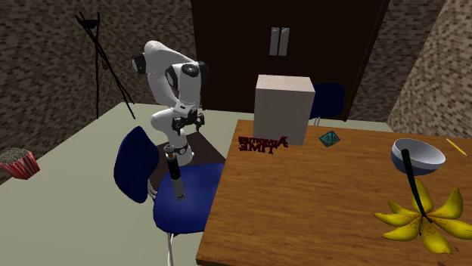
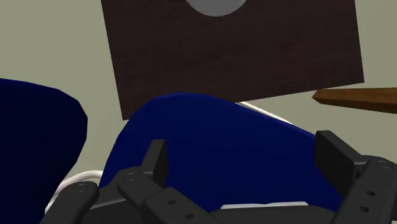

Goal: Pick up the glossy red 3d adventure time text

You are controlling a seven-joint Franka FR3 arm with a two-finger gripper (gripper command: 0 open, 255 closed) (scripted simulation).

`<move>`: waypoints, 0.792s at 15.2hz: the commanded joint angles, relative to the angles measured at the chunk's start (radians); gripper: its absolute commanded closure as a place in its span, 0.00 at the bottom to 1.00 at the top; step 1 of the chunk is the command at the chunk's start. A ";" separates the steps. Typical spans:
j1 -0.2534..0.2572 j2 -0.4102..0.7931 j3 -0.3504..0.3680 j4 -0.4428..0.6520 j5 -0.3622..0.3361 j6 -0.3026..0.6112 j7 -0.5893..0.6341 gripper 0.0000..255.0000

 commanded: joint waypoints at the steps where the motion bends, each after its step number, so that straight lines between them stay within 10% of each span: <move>1: 0.000 0.000 0.000 0.000 0.000 0.000 0.000 0.00; 12: 0.109 0.348 -0.005 0.284 0.018 0.168 -0.240 0.00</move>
